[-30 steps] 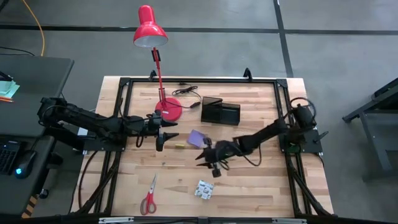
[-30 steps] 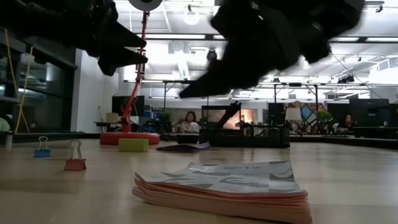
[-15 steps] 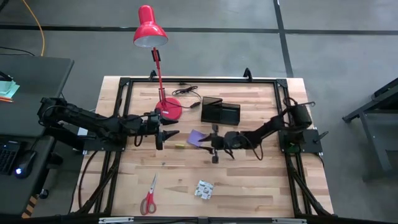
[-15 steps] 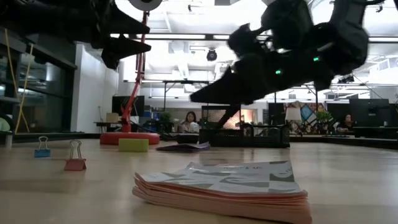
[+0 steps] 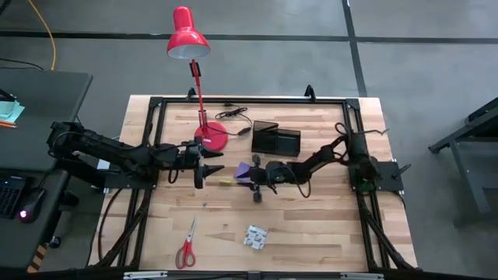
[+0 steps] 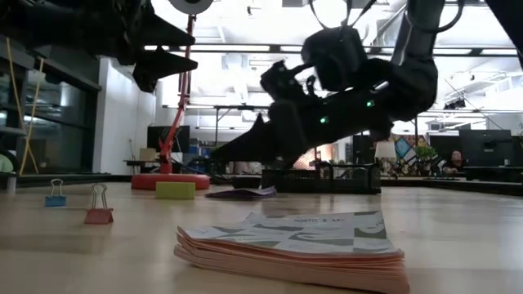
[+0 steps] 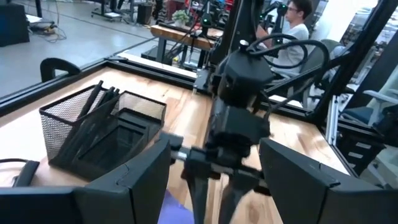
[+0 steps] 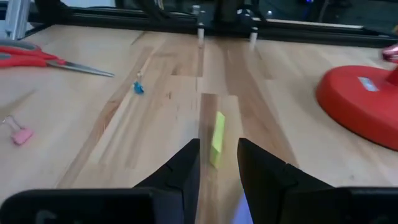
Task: Pick and place office supplies into organizer
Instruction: Put the yellow eraser into the black desk organizer
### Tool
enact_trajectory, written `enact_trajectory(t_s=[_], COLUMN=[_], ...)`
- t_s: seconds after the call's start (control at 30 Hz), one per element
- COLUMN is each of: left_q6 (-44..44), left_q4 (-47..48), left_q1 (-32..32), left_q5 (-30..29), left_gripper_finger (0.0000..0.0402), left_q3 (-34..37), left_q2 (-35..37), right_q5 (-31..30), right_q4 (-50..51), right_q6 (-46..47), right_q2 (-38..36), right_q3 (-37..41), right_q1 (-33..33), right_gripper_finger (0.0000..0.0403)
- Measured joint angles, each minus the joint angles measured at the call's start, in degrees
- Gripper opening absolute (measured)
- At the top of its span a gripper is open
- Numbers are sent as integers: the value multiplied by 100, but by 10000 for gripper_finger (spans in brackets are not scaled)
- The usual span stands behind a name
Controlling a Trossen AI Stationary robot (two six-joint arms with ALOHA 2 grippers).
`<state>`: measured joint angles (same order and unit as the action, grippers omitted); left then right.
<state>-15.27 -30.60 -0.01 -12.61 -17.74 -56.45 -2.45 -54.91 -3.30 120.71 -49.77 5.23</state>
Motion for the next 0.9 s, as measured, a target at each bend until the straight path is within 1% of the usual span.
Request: enact_trajectory(t_s=[0.17, 0.3, 0.43, 0.53, 0.77, 0.9], left_q6=[0, -2, -4, -4, -9, -15], left_q4=[30, 31, 24, 25, 23, 14], left_q1=[-2, -2, -2, -2, -2, -2], left_q5=[5, 19, 18, 18, 18, 18], left_gripper_finger=[233, 233, 233, 233, 233, 233], left_q3=[0, 0, 0, 0, 0, 0], left_q2=[0, 0, 0, 0, 0, 0], right_q5=[-199, -75, -94, -149, 142, 189], right_q4=[59, 317, 456, 454, 495, 553], right_q6=[-56, 100, 85, 47, 66, 156], right_q2=[345, 613, 817, 841, 841, 841], right_q3=[-357, -693, -898, -984, -1030, -1028], right_q1=[-14, -101, -132, -139, -146, -149], right_gripper_finger=[99, 101, 115, 128, 154, 164])
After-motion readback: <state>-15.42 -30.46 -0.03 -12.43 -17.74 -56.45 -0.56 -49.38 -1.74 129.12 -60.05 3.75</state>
